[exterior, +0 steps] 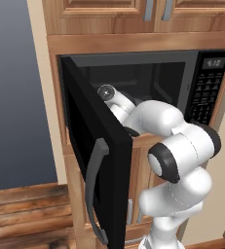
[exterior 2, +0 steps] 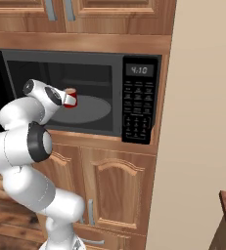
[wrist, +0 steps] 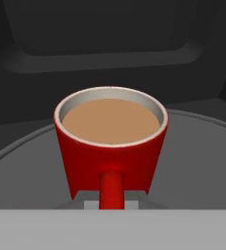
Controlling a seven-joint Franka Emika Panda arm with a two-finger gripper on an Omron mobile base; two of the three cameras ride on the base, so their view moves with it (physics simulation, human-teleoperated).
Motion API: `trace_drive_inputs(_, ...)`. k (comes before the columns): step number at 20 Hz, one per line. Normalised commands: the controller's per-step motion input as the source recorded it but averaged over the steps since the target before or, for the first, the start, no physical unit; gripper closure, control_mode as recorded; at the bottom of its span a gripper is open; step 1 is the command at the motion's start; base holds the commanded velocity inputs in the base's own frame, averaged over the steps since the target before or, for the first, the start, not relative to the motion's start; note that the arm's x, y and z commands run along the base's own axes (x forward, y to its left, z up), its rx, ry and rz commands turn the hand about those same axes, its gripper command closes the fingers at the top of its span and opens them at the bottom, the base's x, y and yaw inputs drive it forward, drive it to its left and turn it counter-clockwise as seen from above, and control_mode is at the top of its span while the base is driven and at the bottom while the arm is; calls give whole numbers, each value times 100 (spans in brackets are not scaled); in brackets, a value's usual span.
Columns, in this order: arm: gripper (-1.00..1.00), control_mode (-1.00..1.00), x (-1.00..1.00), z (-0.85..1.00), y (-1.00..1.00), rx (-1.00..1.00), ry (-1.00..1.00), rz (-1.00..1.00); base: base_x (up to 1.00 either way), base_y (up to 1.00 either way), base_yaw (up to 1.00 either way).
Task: Pick the cup of tea, navigate to the dining table, and place it on the saucer.
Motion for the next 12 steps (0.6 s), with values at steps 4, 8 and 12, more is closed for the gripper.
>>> trace_drive_inputs(4,100,-100,0,0,0,0,0,0,0,0,0)
trace_drive_inputs(8,100,-100,0,0,0,0,0,0,0,0,0)
trace_drive_inputs(12,100,-100,-11,0,0,0,-1,-1,0,0,0)
